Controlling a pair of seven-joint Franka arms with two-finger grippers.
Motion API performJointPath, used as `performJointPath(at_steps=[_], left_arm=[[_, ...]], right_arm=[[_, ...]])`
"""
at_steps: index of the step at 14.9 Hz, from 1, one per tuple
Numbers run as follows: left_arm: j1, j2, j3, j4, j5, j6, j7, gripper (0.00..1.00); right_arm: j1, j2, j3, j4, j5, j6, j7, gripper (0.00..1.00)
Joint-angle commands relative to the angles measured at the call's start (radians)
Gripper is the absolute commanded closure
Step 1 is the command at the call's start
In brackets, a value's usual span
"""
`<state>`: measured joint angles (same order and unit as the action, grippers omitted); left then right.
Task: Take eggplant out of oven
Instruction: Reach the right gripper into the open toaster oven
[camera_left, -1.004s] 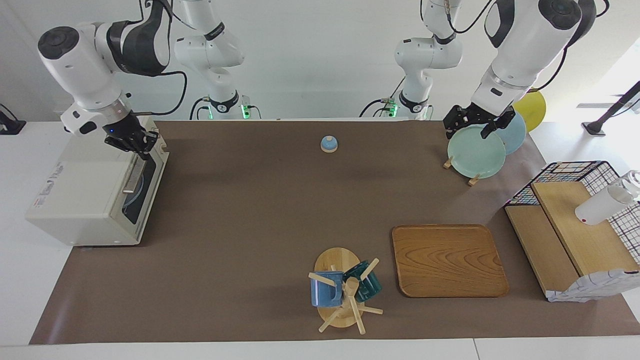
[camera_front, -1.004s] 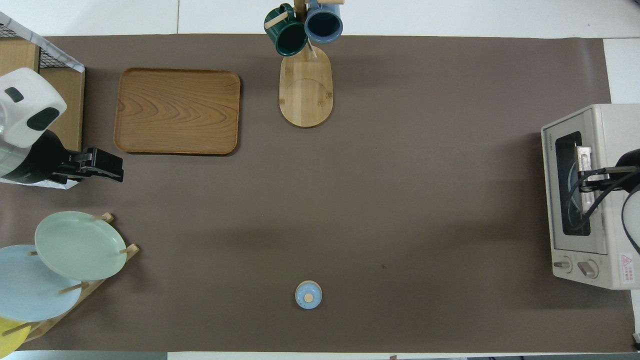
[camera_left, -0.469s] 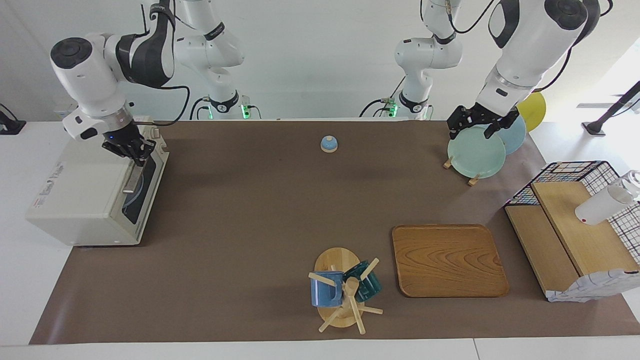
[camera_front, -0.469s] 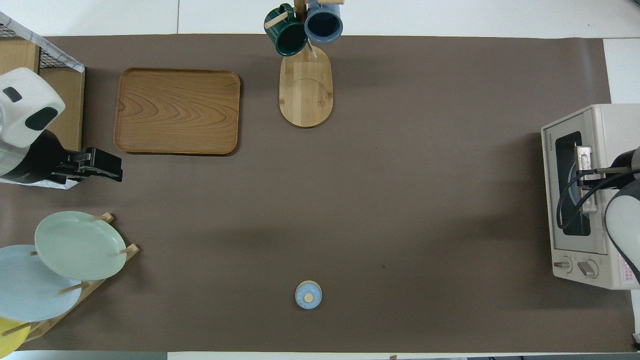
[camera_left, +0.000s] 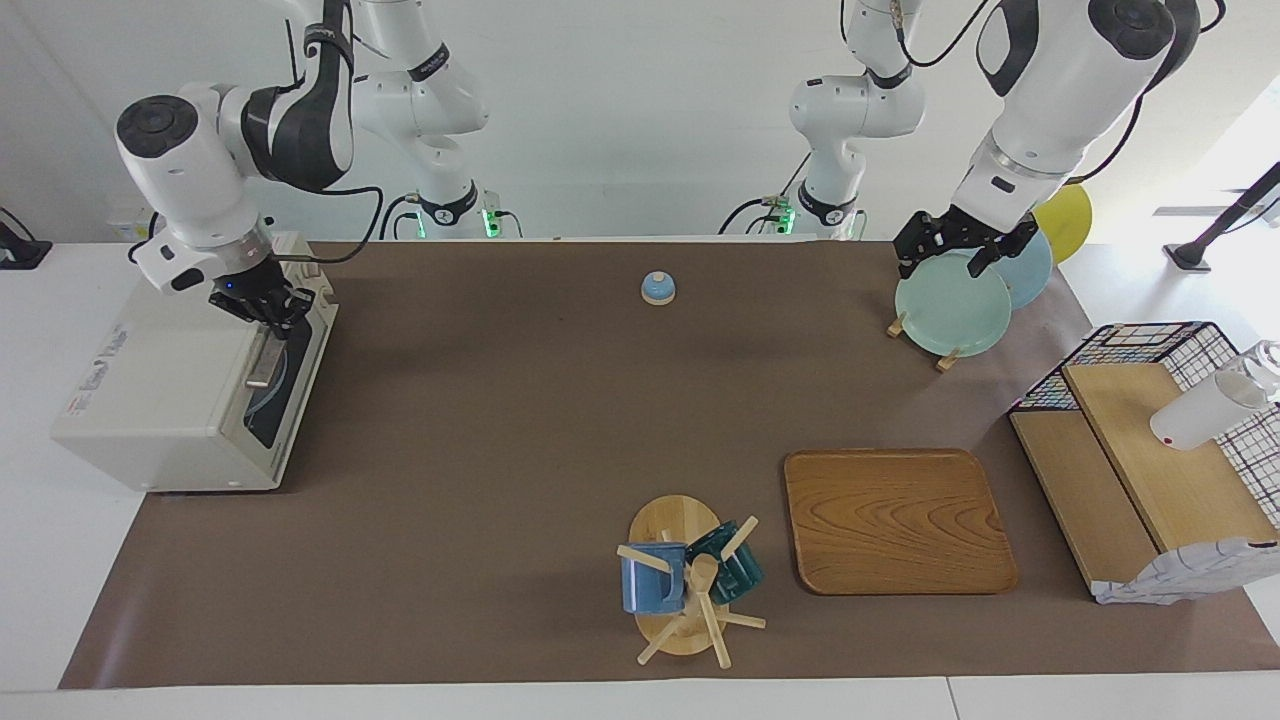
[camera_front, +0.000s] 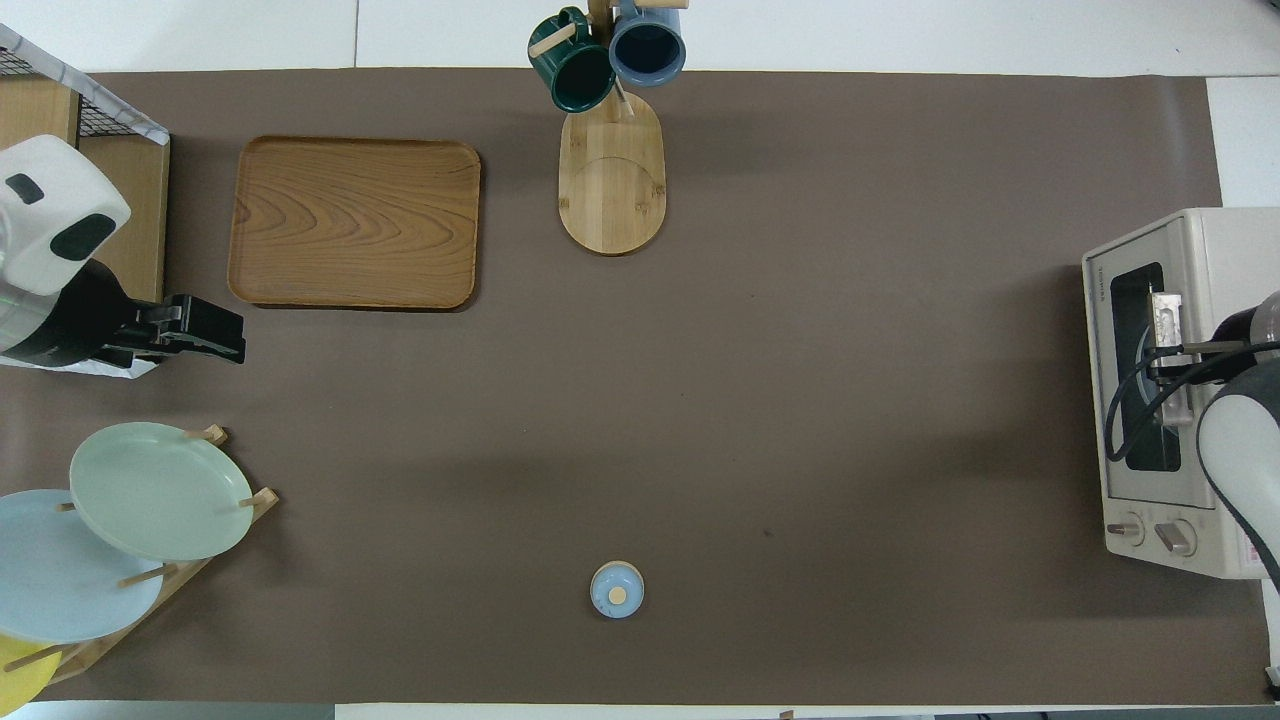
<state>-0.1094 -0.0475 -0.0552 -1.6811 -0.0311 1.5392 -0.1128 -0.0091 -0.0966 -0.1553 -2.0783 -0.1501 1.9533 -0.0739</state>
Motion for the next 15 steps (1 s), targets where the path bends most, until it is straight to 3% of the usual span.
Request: performJointPath(at_steps=[1, 9, 12, 15], left_arm=[[0.01, -0.008, -0.006, 0.001, -0.001, 0.007, 0.005, 0.0], [0.011, -0.008, -0.006, 0.003, -0.001, 0.022, 0.009, 0.0], [0.011, -0.006, -0.006, 0.003, -0.001, 0.035, 0.008, 0.0], [0.011, -0.006, -0.006, 0.003, -0.001, 0.041, 0.009, 0.0]], right_arm=[[0.02, 0.014, 0.01, -0.052, 0.0, 0.09, -0.011, 1.0], [0.129, 0.138, 0.011, -0.066, 0.064, 0.252, 0.066, 1.0], [0.165, 0.153, 0.011, -0.127, 0.08, 0.377, 0.069, 1.0], [0.167, 0.193, 0.011, -0.135, 0.081, 0.418, 0.101, 1.0]])
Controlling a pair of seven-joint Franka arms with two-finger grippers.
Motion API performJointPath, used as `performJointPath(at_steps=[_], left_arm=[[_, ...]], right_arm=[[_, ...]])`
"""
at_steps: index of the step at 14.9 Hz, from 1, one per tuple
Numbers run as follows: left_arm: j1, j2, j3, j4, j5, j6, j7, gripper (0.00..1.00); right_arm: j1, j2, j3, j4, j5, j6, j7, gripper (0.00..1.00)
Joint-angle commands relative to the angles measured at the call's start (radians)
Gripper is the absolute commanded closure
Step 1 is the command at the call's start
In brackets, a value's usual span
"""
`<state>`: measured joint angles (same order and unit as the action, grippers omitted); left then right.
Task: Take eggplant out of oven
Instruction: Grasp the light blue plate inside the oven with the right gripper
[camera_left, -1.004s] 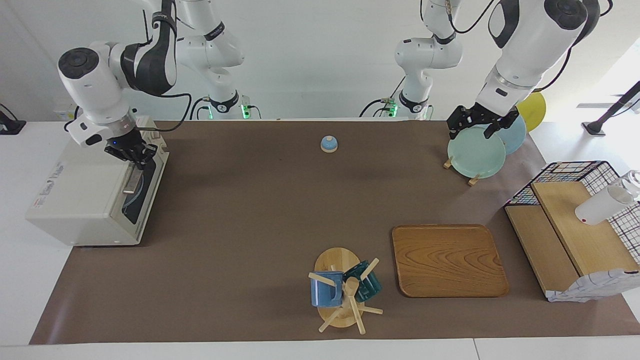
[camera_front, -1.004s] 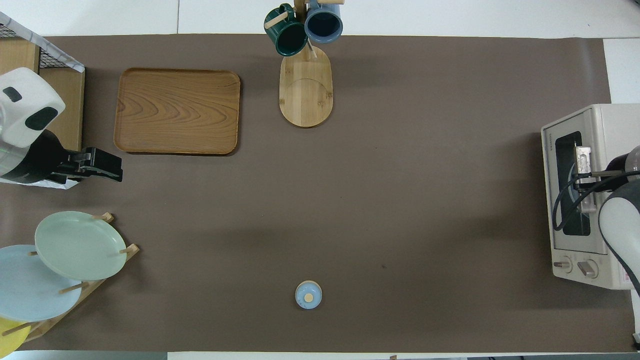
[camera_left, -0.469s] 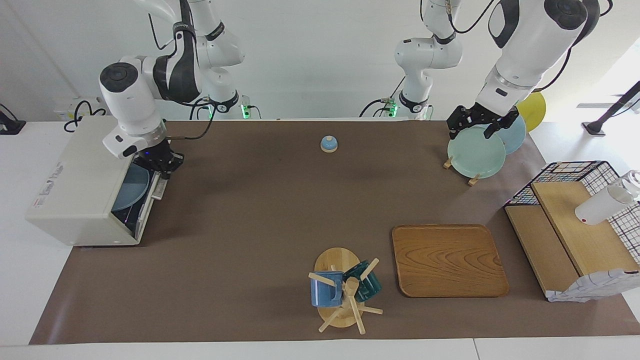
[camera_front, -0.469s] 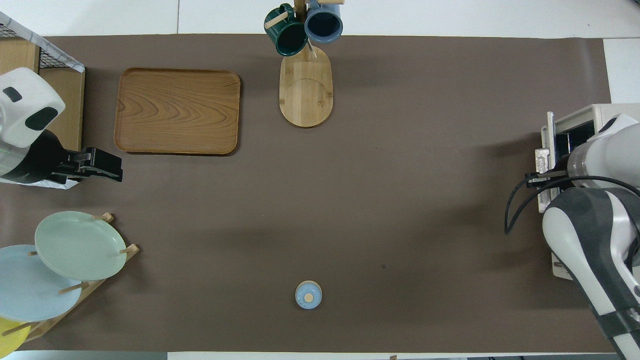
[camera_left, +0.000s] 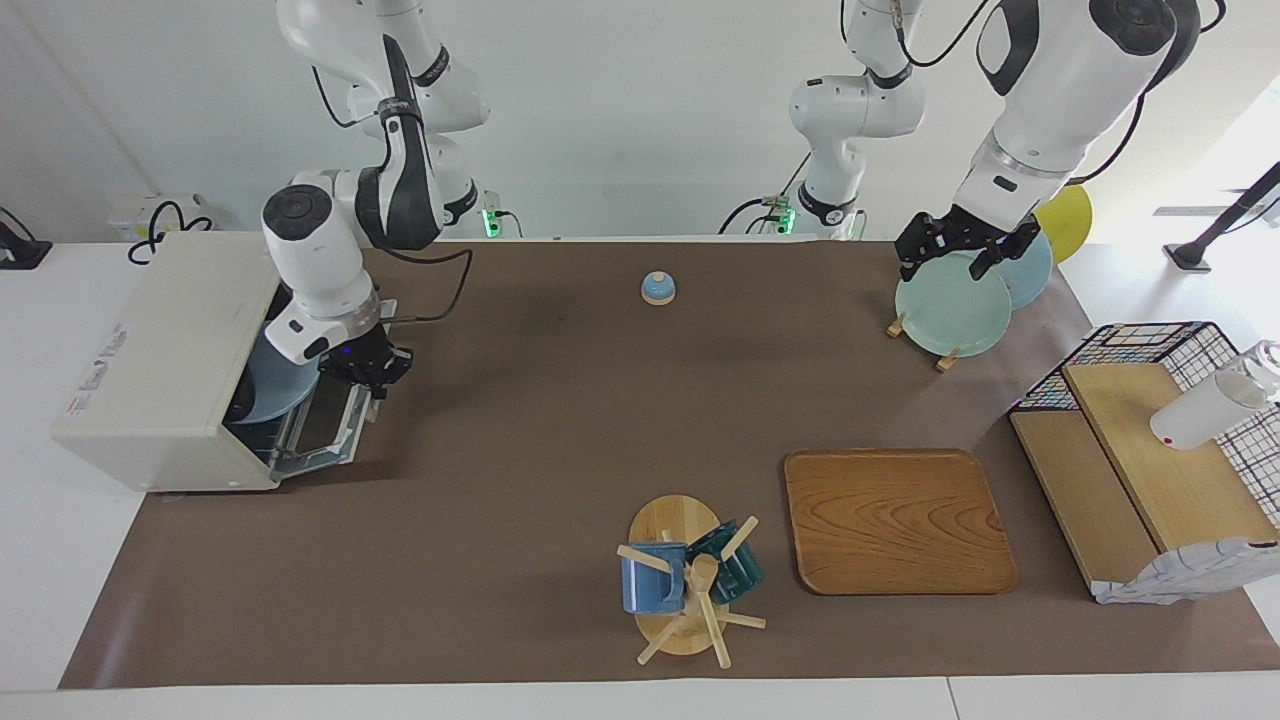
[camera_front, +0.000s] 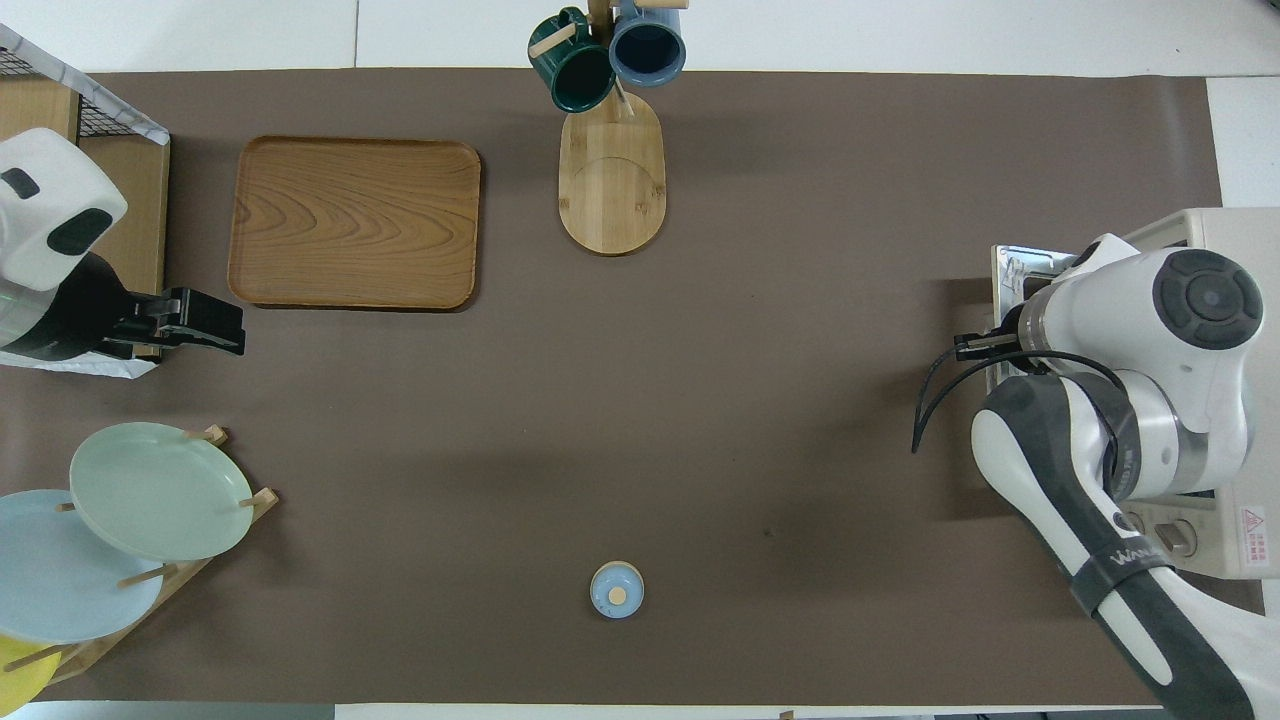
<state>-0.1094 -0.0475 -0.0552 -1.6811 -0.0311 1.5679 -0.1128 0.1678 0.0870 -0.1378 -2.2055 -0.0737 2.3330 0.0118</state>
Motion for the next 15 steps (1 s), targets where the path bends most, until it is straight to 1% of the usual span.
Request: performJointPath(at_steps=[1, 3, 6, 8, 9, 10, 11, 12, 13, 14, 15], left_arm=[[0.011, -0.006, -0.006, 0.001, -0.001, 0.012, 0.009, 0.0], [0.011, -0.006, -0.006, 0.001, -0.001, 0.015, 0.009, 0.0], [0.011, -0.006, -0.006, -0.002, -0.003, 0.024, 0.01, 0.0], [0.011, -0.006, -0.006, -0.002, -0.003, 0.026, 0.01, 0.0], [0.011, -0.006, -0.006, 0.0, -0.003, 0.027, 0.01, 0.0], [0.011, -0.006, -0.006, 0.0, -0.003, 0.027, 0.01, 0.0], [0.011, -0.006, -0.006, 0.0, -0.003, 0.027, 0.01, 0.0], [0.011, -0.006, -0.006, 0.0, -0.003, 0.027, 0.01, 0.0], [0.011, -0.005, -0.006, 0.001, -0.003, 0.027, 0.01, 0.0], [0.011, -0.005, -0.006, 0.001, -0.003, 0.027, 0.01, 0.0], [0.011, -0.005, -0.006, 0.003, -0.003, 0.027, 0.01, 0.0]], right_arm=[[-0.01, 0.013, -0.003, -0.008, 0.011, 0.039, 0.026, 1.0], [0.015, 0.029, -0.002, -0.01, 0.067, 0.04, 0.048, 1.0], [0.022, 0.03, -0.002, -0.01, 0.078, 0.039, 0.051, 1.0], [0.051, 0.03, -0.002, -0.002, 0.08, 0.031, 0.068, 1.0], [0.059, 0.034, -0.002, 0.019, 0.078, 0.019, 0.06, 1.0], [0.059, 0.039, -0.003, 0.045, 0.078, -0.019, 0.06, 1.0], [0.059, 0.039, -0.003, 0.079, 0.077, -0.082, 0.063, 1.0], [0.053, 0.033, -0.005, 0.107, 0.077, -0.137, 0.065, 0.85], [0.053, 0.022, -0.009, 0.121, 0.069, -0.189, 0.068, 0.82], [0.05, 0.001, -0.014, 0.127, 0.055, -0.225, 0.069, 0.72], [0.026, -0.012, -0.016, 0.127, 0.025, -0.251, 0.069, 0.68]])
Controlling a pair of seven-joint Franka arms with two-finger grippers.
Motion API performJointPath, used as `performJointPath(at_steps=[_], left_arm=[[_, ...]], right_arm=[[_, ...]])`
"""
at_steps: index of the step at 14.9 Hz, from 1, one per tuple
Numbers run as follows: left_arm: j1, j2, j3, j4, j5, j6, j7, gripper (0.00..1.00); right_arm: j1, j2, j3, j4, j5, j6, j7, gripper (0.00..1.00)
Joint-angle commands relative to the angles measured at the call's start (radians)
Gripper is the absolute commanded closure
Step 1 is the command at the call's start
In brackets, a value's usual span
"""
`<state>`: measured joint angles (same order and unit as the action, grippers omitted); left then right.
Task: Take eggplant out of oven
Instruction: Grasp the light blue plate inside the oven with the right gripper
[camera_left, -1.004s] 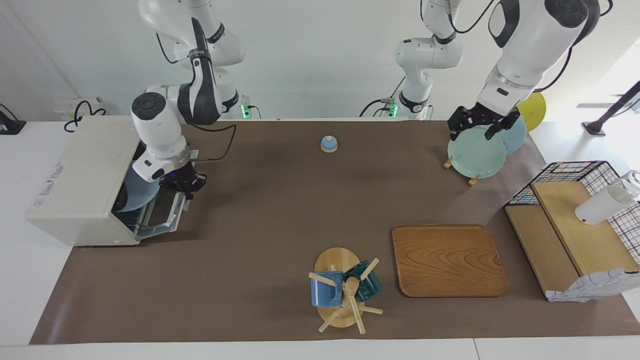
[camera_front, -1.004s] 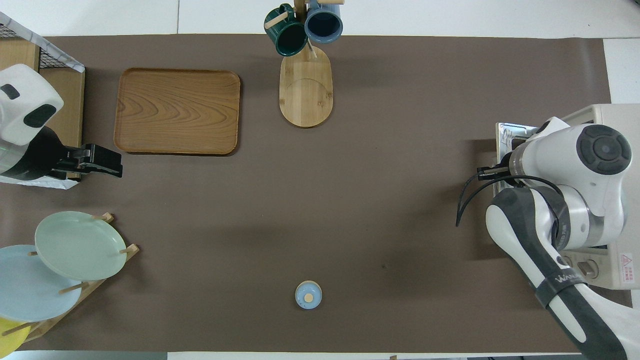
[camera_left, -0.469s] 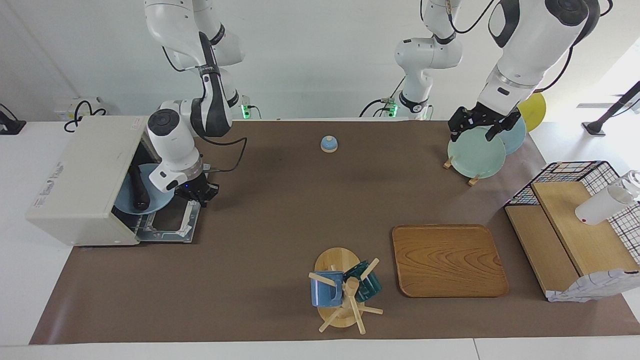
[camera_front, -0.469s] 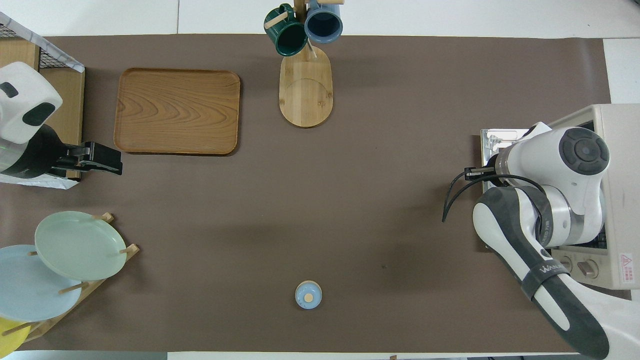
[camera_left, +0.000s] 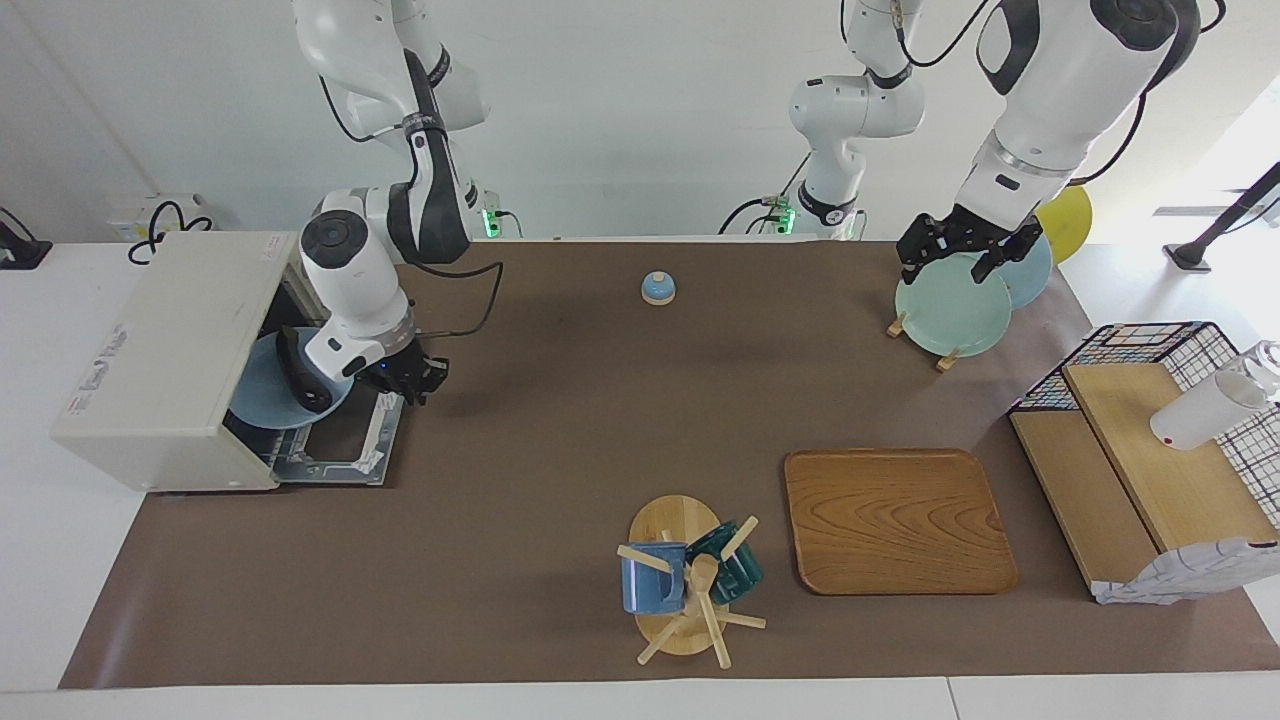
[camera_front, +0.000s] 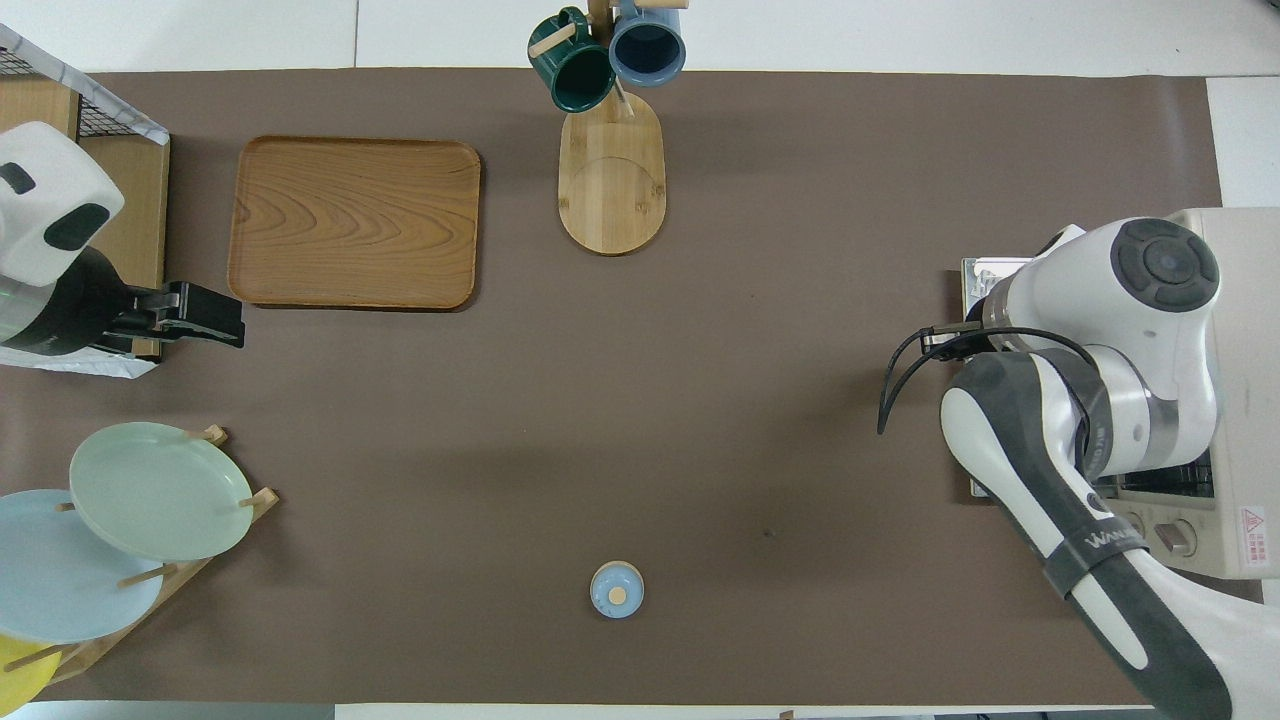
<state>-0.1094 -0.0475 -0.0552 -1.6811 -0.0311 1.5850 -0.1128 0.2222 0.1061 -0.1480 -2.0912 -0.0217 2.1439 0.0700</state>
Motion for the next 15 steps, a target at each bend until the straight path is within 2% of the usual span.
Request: performJointPath(at_steps=[1, 2, 7, 12, 13, 14, 15], left_arm=[[0.011, -0.005, -0.006, 0.001, -0.003, 0.01, 0.01, 0.0], [0.011, -0.005, -0.006, 0.003, -0.003, 0.01, 0.009, 0.0], [0.011, -0.005, -0.006, 0.003, -0.003, 0.01, 0.01, 0.0], [0.011, -0.003, -0.006, 0.004, -0.019, 0.01, 0.009, 0.0], [0.011, -0.003, -0.006, 0.004, -0.02, 0.012, 0.009, 0.0], [0.011, -0.003, -0.006, 0.004, -0.02, 0.012, 0.007, 0.0], [0.011, -0.003, -0.006, 0.003, -0.02, 0.012, 0.007, 0.0]], right_arm=[[-0.061, -0.034, -0.001, 0.011, -0.056, -0.076, 0.008, 0.64], [-0.085, -0.04, -0.001, 0.007, -0.061, -0.085, 0.002, 0.61], [-0.141, -0.049, -0.001, -0.004, -0.066, -0.139, -0.096, 0.61], [-0.147, -0.071, 0.001, -0.074, -0.066, -0.058, -0.105, 0.63], [-0.147, -0.078, 0.001, -0.102, -0.066, -0.023, -0.114, 0.66], [-0.147, -0.08, 0.001, -0.11, -0.066, -0.007, -0.139, 0.74], [-0.147, -0.08, -0.001, -0.11, -0.066, -0.004, -0.163, 0.88]])
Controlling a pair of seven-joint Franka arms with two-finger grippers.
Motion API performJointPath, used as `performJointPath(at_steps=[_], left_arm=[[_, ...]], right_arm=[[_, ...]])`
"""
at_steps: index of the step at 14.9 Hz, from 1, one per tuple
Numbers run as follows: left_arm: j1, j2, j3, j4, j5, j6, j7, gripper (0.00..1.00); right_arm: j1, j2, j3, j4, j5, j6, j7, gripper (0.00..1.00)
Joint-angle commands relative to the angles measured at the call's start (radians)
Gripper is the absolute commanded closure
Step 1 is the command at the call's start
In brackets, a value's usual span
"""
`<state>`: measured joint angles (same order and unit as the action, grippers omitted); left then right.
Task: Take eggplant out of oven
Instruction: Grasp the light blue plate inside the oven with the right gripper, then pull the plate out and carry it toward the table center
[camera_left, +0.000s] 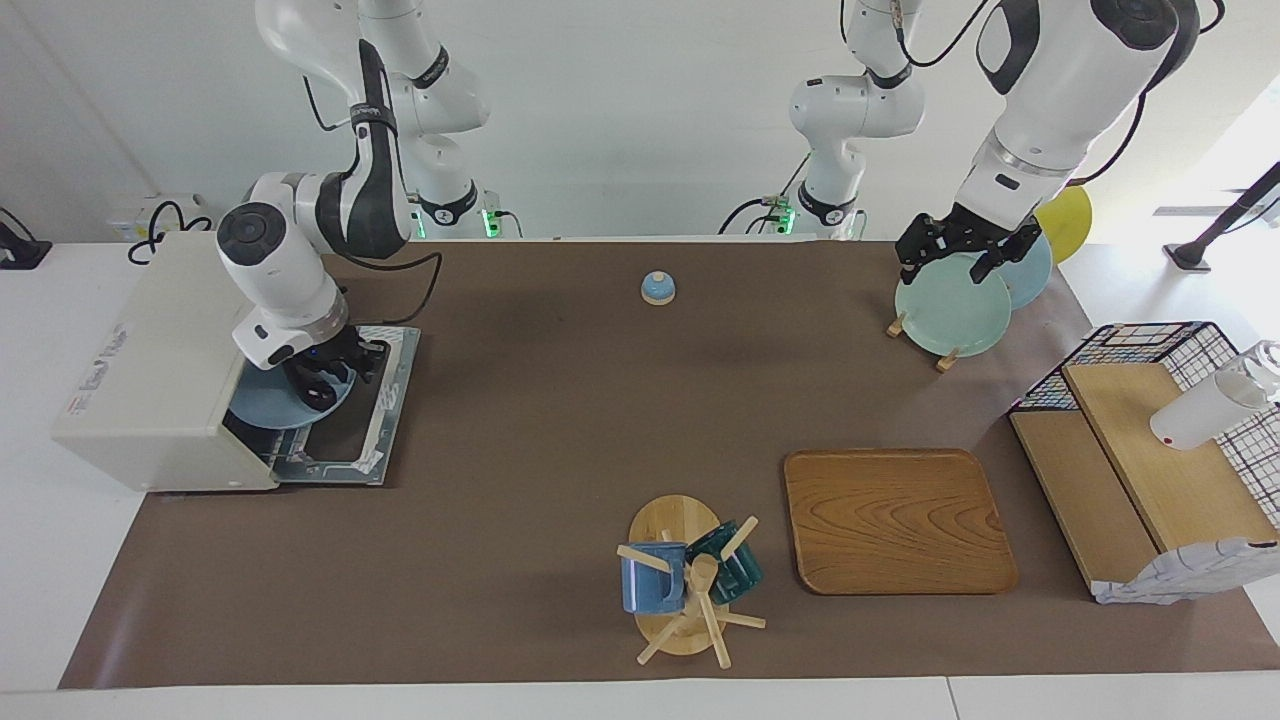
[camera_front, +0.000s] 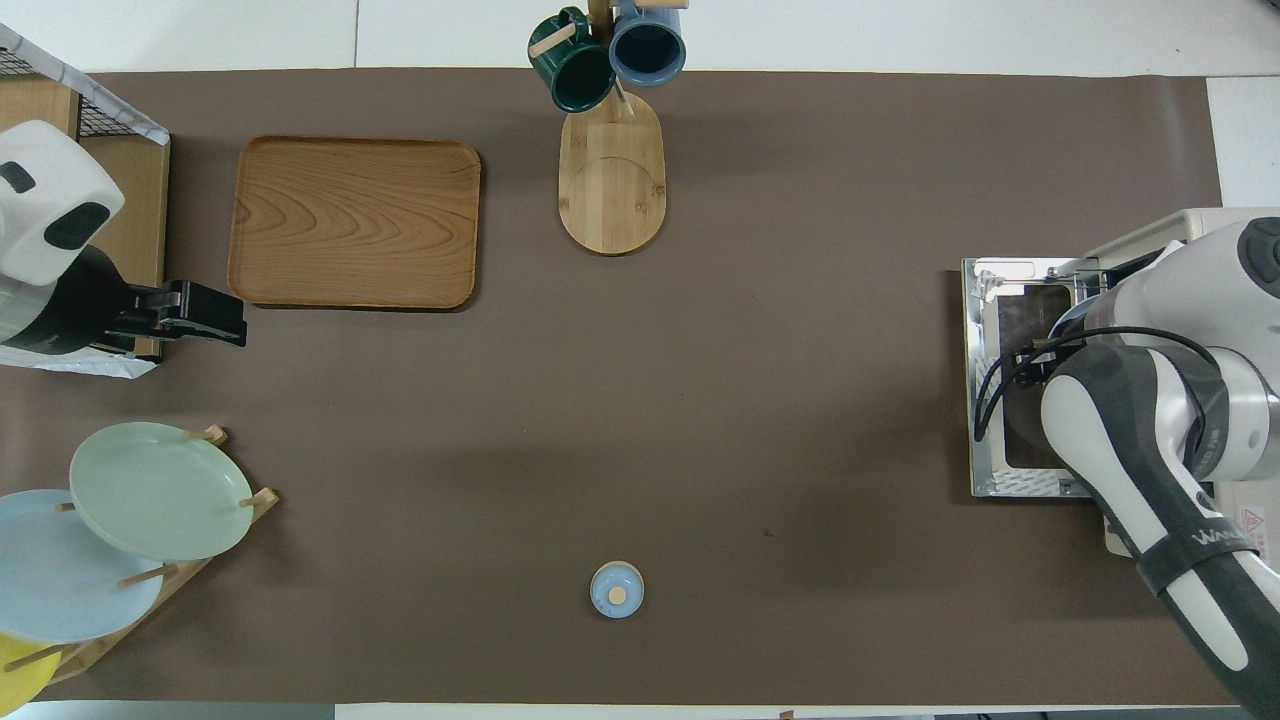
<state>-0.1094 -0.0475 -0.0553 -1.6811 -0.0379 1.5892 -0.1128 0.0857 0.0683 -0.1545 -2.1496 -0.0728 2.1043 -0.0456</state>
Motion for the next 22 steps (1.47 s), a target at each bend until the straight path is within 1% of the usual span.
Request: performJointPath(at_steps=[1, 3, 4, 6, 8, 10, 11, 13, 15, 16, 17, 18, 22], left_arm=[[0.011, -0.003, -0.006, 0.003, -0.013, 0.008, 0.007, 0.0], [0.011, -0.003, -0.006, 0.004, -0.013, 0.008, 0.007, 0.0], [0.011, -0.003, -0.006, 0.004, -0.013, 0.008, 0.007, 0.0], [0.011, -0.003, -0.006, 0.004, -0.013, 0.008, 0.007, 0.0], [0.011, -0.003, -0.006, 0.004, -0.013, 0.008, 0.007, 0.0], [0.011, -0.003, -0.006, 0.004, -0.013, 0.006, 0.007, 0.0], [0.011, -0.003, -0.006, 0.004, -0.013, 0.008, 0.007, 0.0], [0.011, 0.001, -0.006, 0.014, -0.014, 0.006, 0.007, 0.0], [0.011, 0.006, -0.006, 0.026, -0.014, 0.008, 0.007, 0.0], [0.011, 0.006, -0.006, 0.027, -0.014, 0.008, 0.009, 0.0], [0.013, 0.006, -0.005, 0.026, -0.014, 0.011, 0.009, 0.0], [0.013, 0.006, -0.005, 0.027, -0.014, 0.02, 0.009, 0.0], [0.025, 0.006, -0.005, 0.024, -0.014, 0.028, 0.012, 0.0]], right_arm=[[-0.015, -0.044, 0.006, -0.056, -0.015, 0.037, -0.06, 1.0], [-0.008, -0.044, 0.006, -0.053, -0.024, 0.034, -0.063, 1.0], [0.002, -0.041, 0.007, -0.043, -0.051, 0.022, -0.059, 1.0], [0.052, -0.03, 0.012, -0.001, -0.071, 0.007, -0.048, 1.0], [0.153, -0.006, 0.015, 0.066, -0.071, -0.015, 0.043, 1.0], [0.299, 0.039, 0.016, 0.176, -0.058, -0.091, 0.21, 1.0], [0.369, 0.077, 0.016, 0.245, -0.052, -0.139, 0.301, 1.0], [0.452, 0.174, 0.016, 0.394, 0.007, -0.208, 0.448, 1.0], [0.55, 0.318, 0.016, 0.584, 0.014, -0.285, 0.567, 1.0], [0.598, 0.387, 0.016, 0.662, 0.018, -0.3, 0.643, 1.0], [0.641, 0.442, 0.016, 0.709, 0.013, -0.305, 0.724, 1.0], [0.673, 0.473, 0.018, 0.72, 0.016, -0.272, 0.781, 1.0], [0.704, 0.531, 0.093, 0.721, 0.036, -0.179, 0.904, 1.0]])
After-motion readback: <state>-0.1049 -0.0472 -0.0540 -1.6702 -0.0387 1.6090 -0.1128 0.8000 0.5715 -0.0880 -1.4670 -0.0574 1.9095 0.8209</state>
